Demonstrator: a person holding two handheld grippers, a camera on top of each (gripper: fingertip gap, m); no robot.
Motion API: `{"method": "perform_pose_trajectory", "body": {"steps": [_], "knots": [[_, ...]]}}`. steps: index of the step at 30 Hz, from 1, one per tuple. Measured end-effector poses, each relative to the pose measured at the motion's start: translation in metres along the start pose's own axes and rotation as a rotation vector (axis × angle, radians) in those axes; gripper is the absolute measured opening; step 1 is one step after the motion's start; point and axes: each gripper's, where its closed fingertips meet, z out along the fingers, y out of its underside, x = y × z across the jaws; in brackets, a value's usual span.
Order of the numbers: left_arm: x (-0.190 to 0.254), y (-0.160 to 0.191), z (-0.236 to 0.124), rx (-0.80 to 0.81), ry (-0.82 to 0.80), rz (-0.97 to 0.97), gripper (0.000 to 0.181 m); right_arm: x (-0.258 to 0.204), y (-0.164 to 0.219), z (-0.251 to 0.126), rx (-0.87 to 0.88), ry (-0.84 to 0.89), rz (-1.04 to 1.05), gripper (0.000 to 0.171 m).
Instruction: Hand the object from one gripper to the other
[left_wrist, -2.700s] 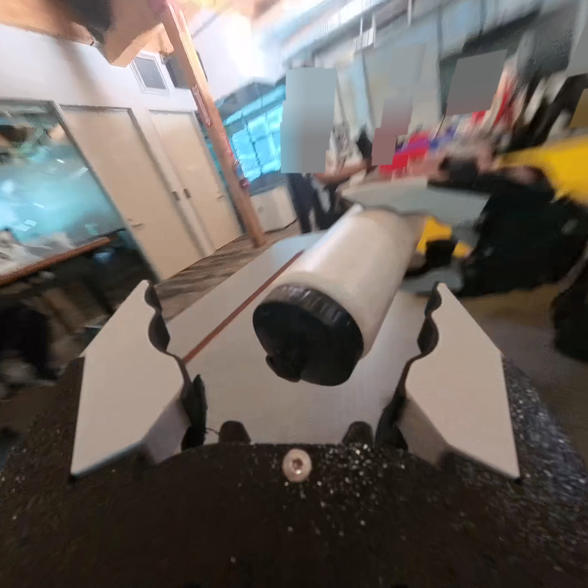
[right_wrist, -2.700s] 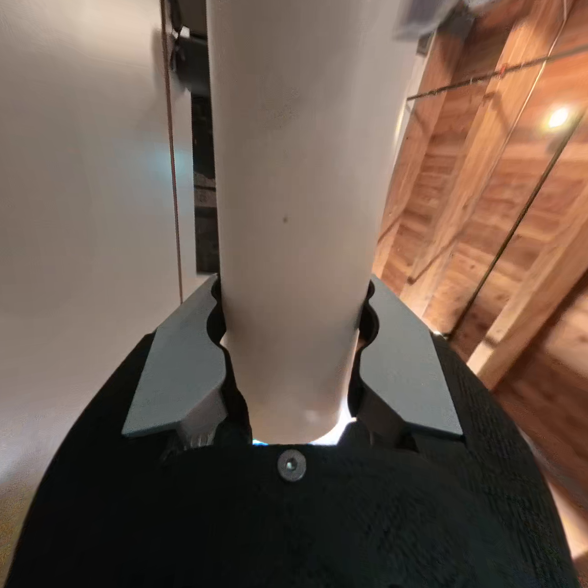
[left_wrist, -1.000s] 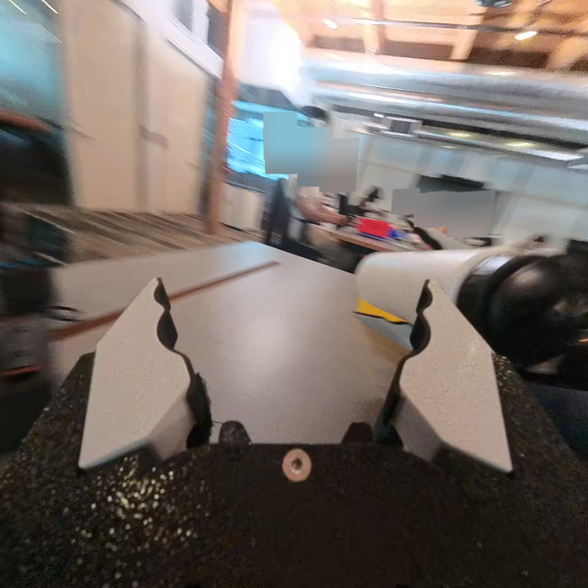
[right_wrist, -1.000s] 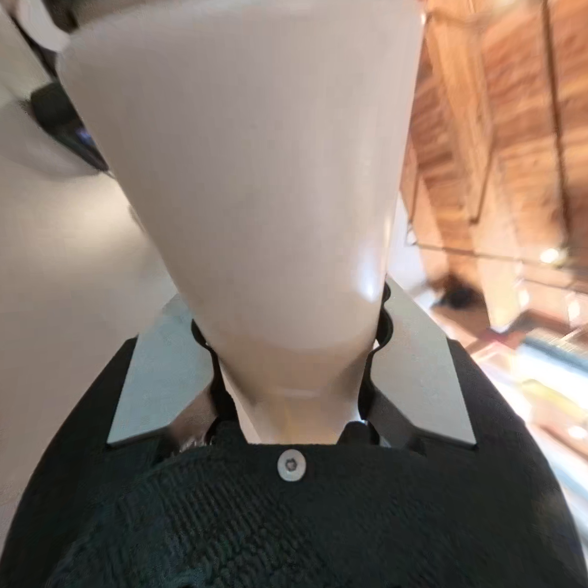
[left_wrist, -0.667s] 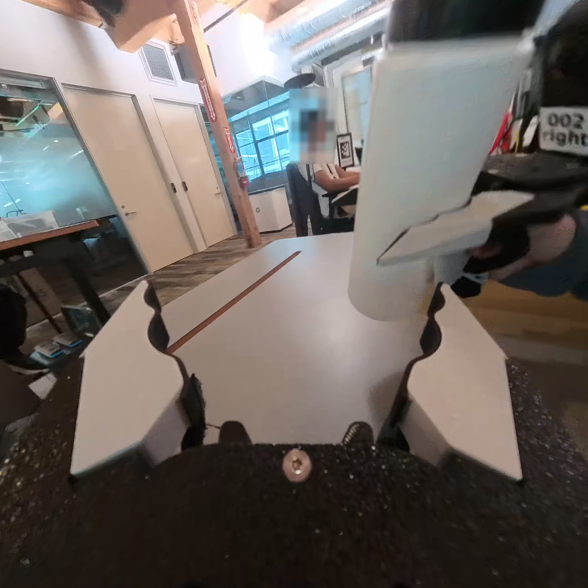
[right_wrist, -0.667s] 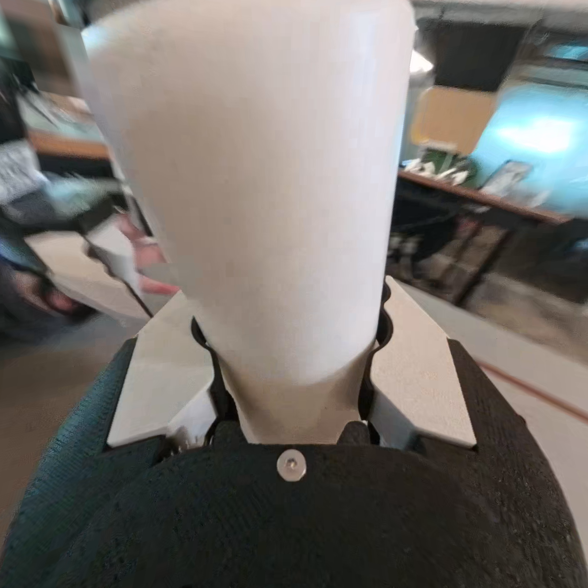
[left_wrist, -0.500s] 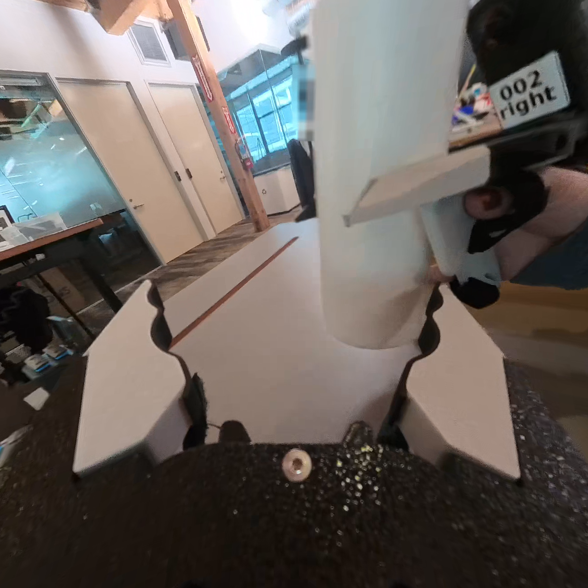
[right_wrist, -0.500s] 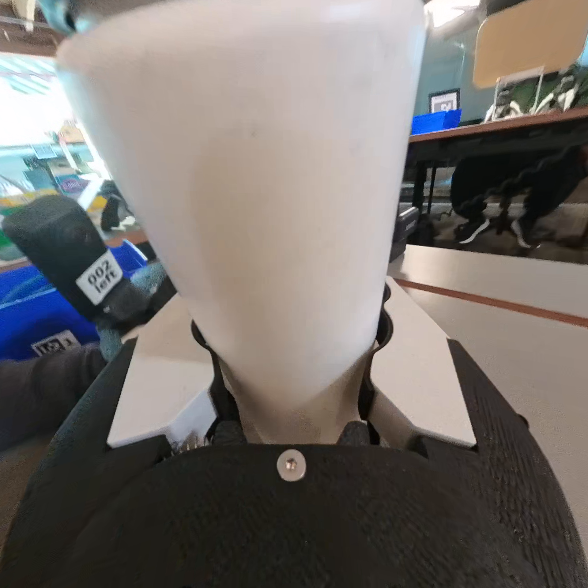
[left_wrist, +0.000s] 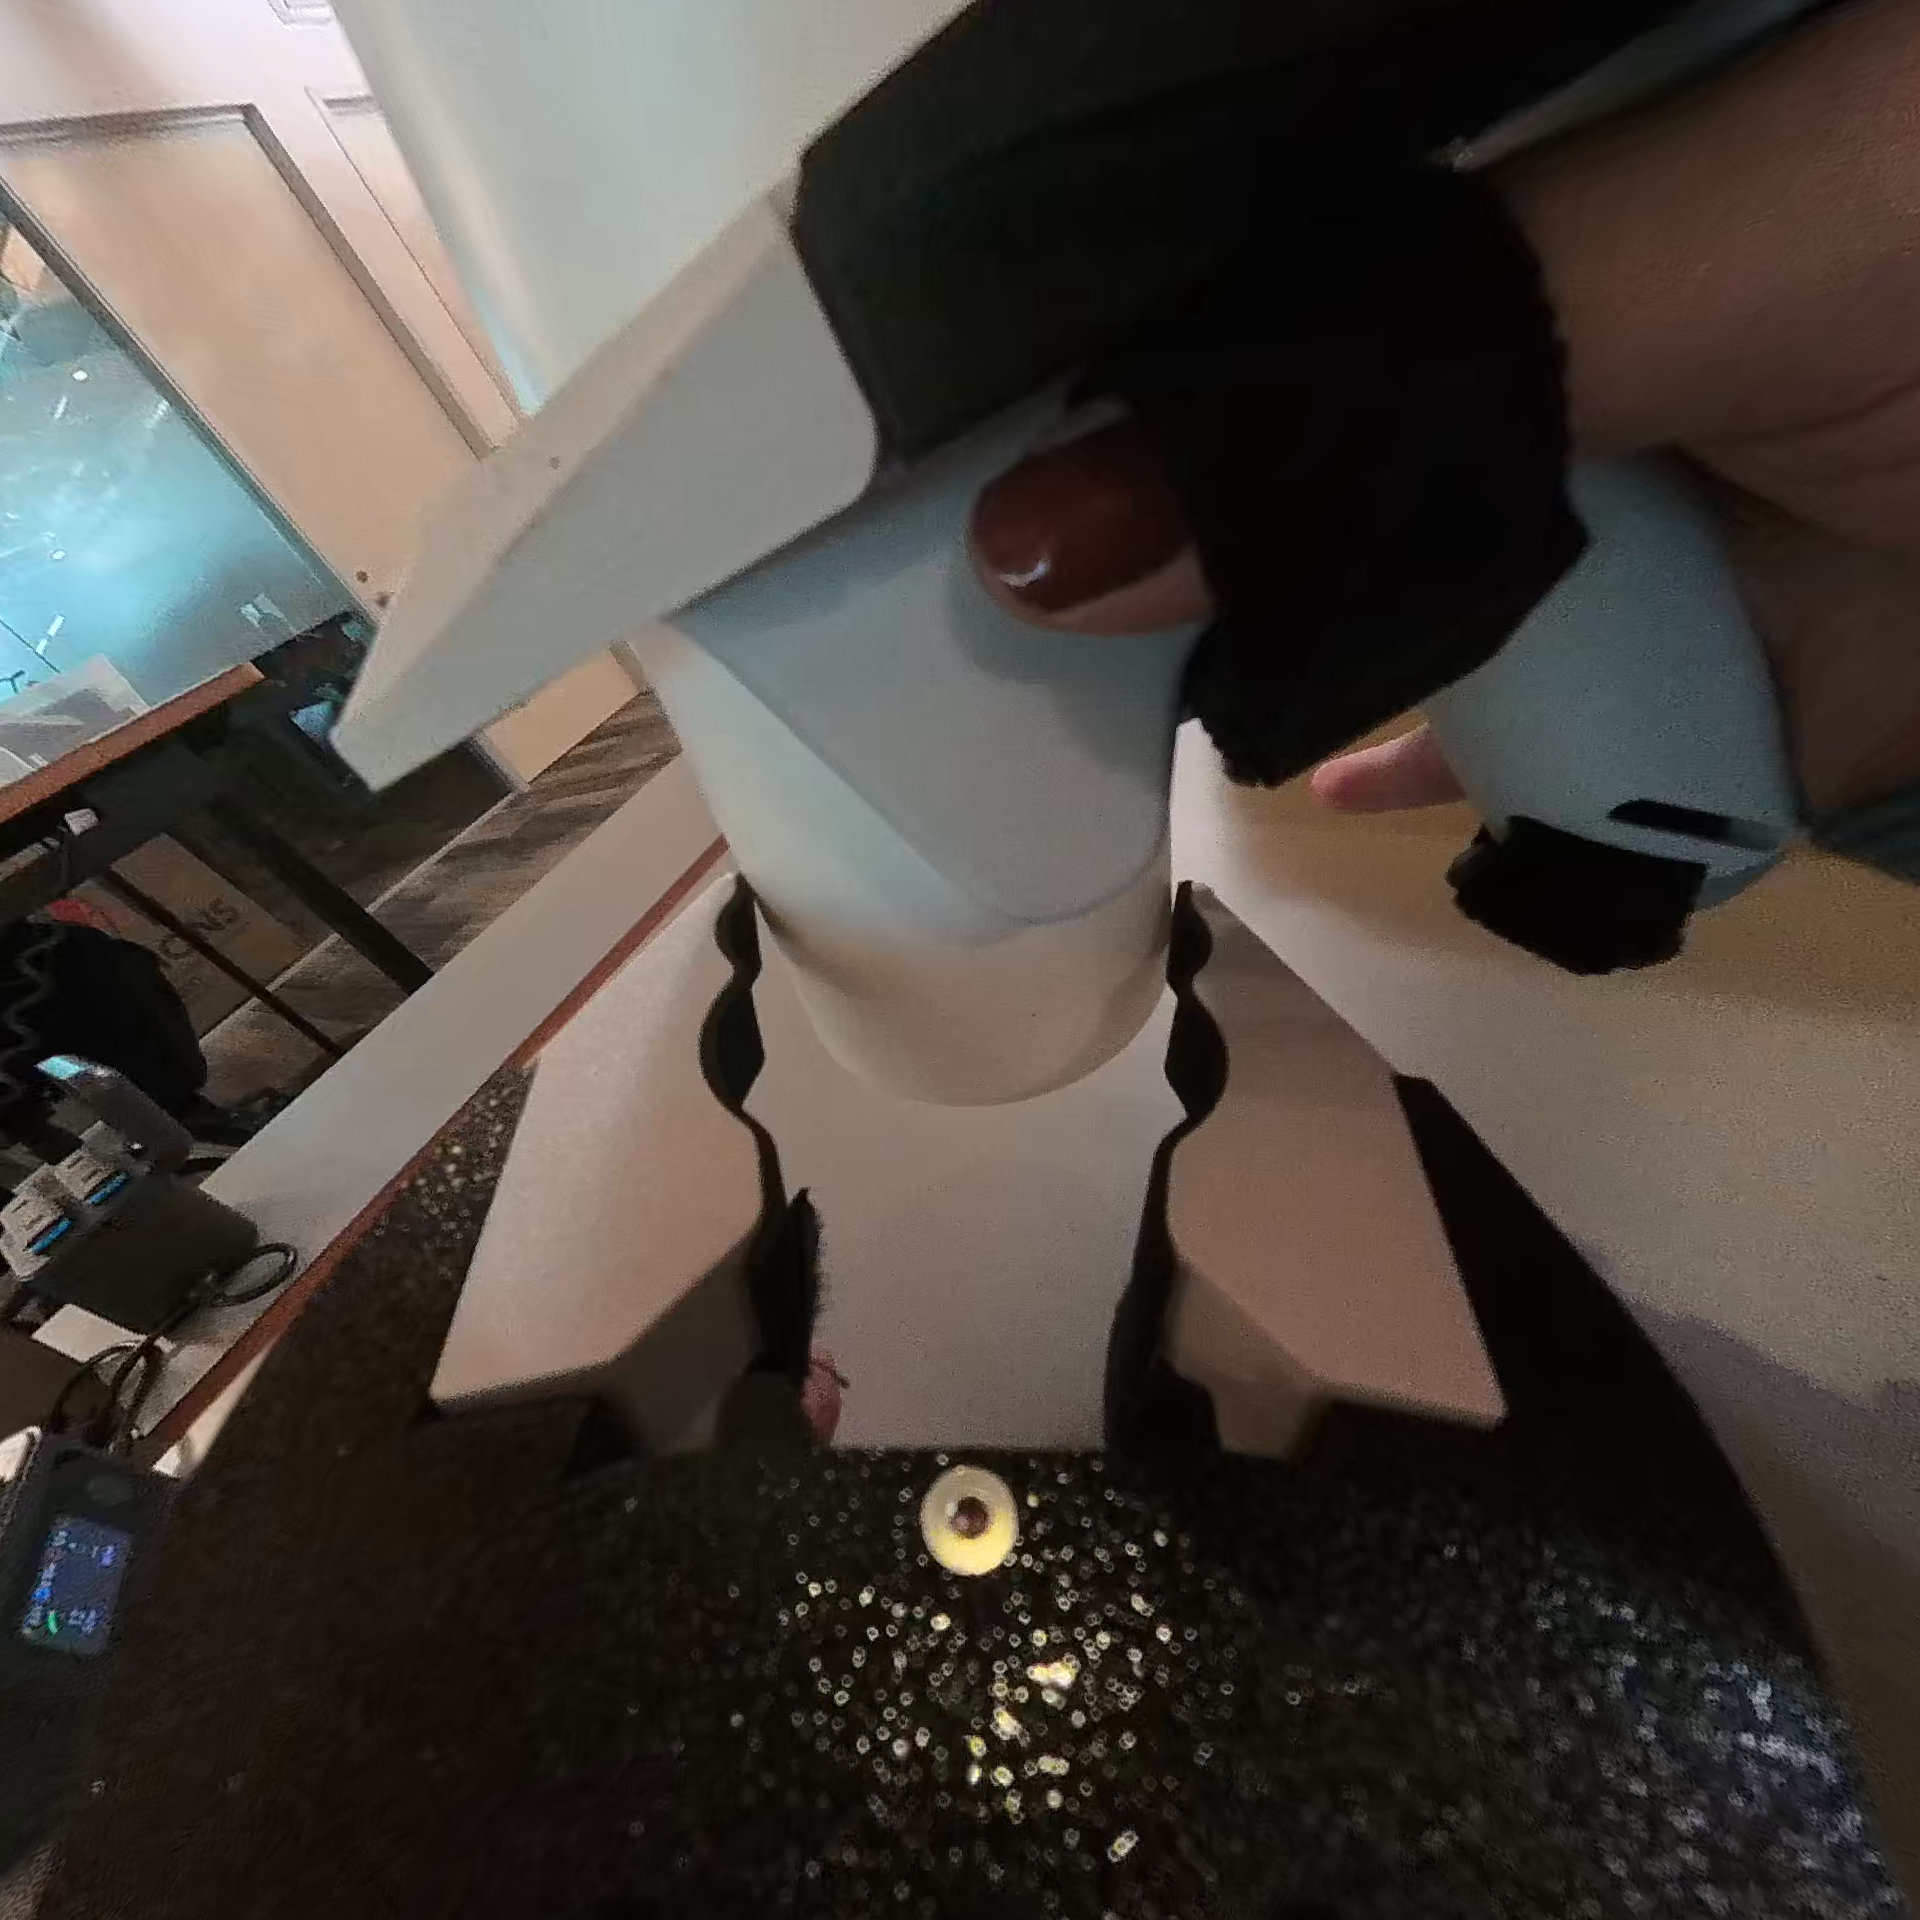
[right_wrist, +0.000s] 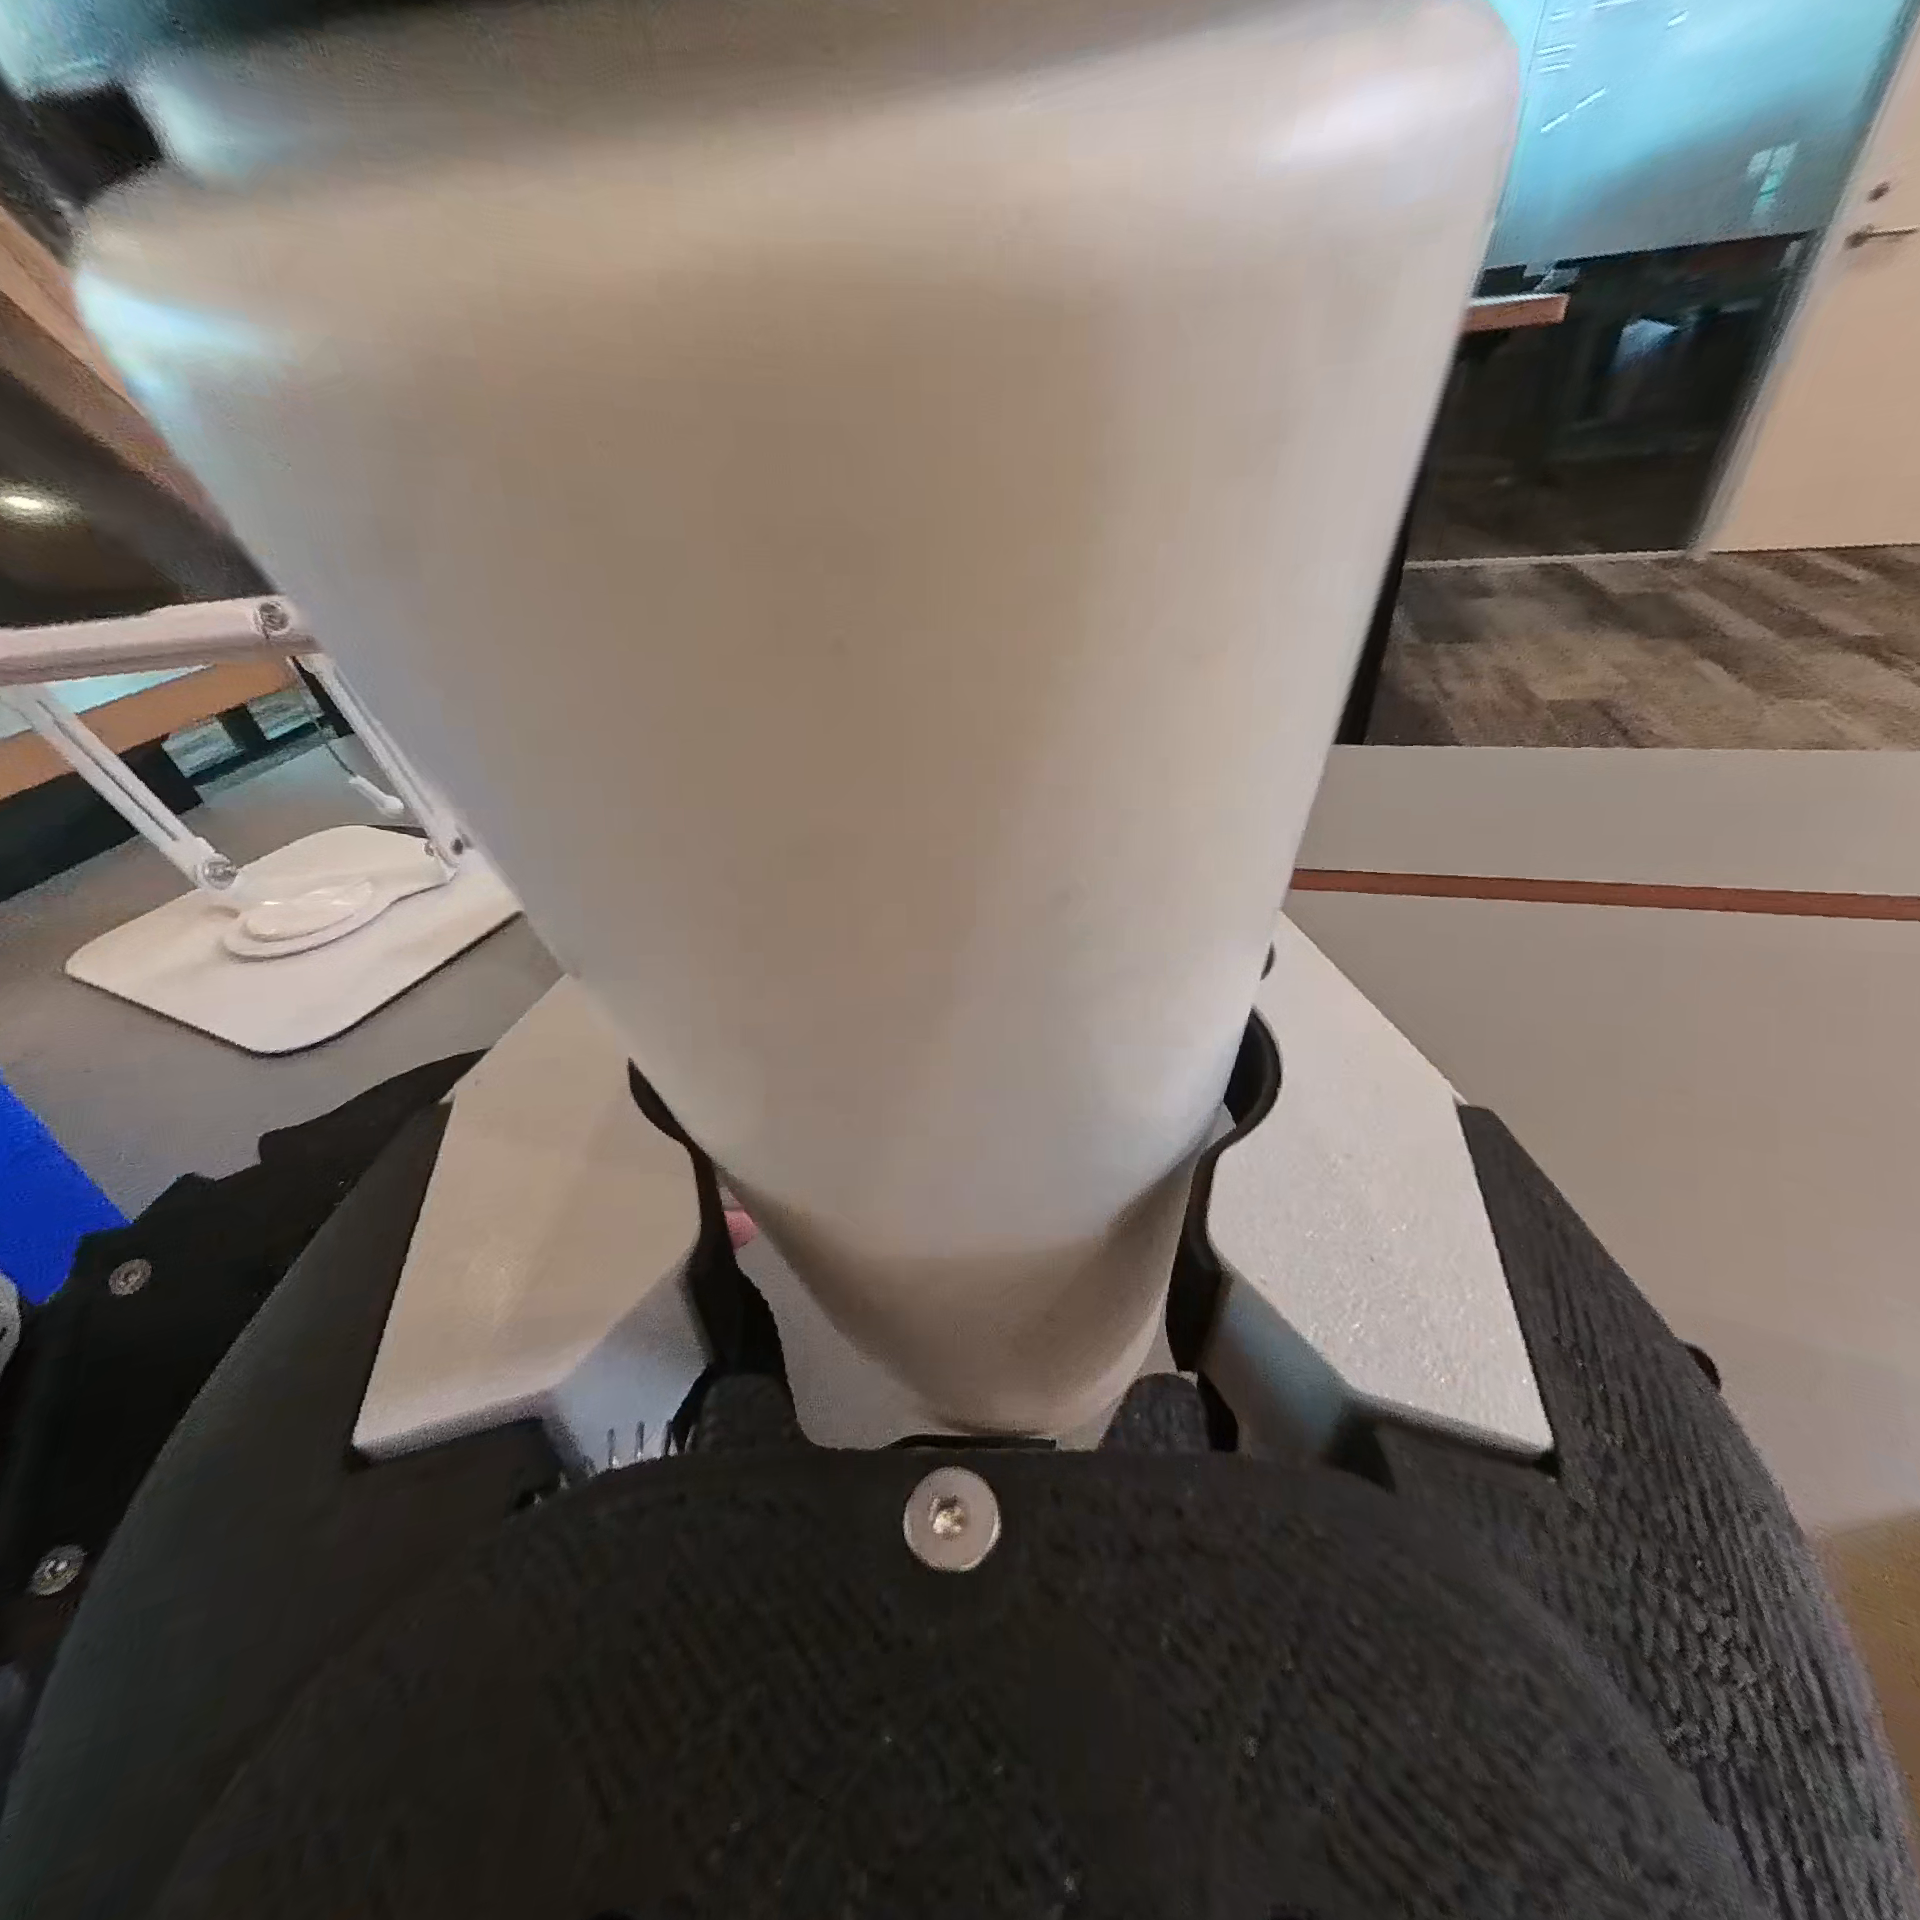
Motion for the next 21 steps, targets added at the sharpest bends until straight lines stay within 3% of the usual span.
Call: {"method": "perform_pose_trajectory", "body": {"steps": [8,13,15,16,18,21], "knots": [[0.005,-0.005,-0.003,0.026,0.054,-0.015,0.076,0.012,-0.02,-0.008,0.129,0.109,0.021,0.104],[0.006,-0.021,-0.012,0.15,0.074,-0.059,0.077,0.008,-0.032,-0.016,0.107,0.027,-0.018,0.101],[-0.007,-0.026,-0.015,0.196,-0.001,-0.108,0.124,0.011,-0.049,-0.03,0.088,0.012,-0.091,0.101],[-0.01,-0.023,-0.014,0.196,-0.013,-0.122,0.137,0.014,-0.056,-0.038,0.046,0.0,-0.146,0.101],[-0.017,-0.02,-0.013,0.187,-0.034,-0.152,0.142,0.032,-0.063,-0.06,-0.103,0.002,-0.278,0.101],[-0.024,-0.02,-0.015,0.2,-0.063,-0.172,0.138,0.096,-0.072,-0.107,-0.331,0.186,-0.424,0.102]]}}
